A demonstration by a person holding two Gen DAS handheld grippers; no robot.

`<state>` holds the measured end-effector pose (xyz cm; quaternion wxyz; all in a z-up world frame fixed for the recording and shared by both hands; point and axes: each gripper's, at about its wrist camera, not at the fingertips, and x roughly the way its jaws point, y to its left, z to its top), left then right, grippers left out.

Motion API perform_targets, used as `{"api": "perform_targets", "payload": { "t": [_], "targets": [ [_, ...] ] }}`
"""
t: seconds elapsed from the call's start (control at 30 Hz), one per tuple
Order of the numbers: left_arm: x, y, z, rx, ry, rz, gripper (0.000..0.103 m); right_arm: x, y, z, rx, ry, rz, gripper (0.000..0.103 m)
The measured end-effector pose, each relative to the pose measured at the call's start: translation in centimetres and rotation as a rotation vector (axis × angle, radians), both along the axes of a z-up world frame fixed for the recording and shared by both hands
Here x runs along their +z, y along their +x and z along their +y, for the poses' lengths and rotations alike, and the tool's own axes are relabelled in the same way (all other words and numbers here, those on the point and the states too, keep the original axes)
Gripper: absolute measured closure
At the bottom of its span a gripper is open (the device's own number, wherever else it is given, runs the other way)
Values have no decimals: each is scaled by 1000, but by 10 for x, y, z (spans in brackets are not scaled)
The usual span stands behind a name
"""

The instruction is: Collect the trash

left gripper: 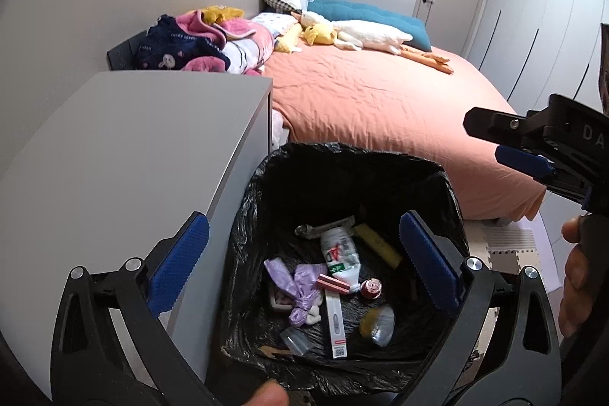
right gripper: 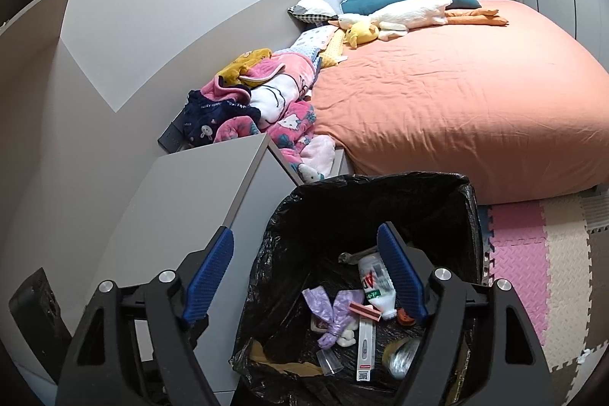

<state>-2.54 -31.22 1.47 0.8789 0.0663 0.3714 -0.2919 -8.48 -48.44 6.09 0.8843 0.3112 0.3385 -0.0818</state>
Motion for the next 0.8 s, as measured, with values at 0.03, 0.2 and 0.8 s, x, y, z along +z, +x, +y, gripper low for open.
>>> {"api": "perform_targets", "payload": {
  "t": [0.03, 0.2, 0.8],
  "targets": [
    [1, -1, 0, 1, 3, -5, 6, 0, 0, 0, 0, 1, 0, 25],
    [2, -4, 1, 2, 10, -24, 6, 1, 0, 5, 11, -7, 0, 25],
    [3, -2, 13, 34, 4, -35, 6, -1, 5, 16, 32, -12, 11, 25]
  ]
}}
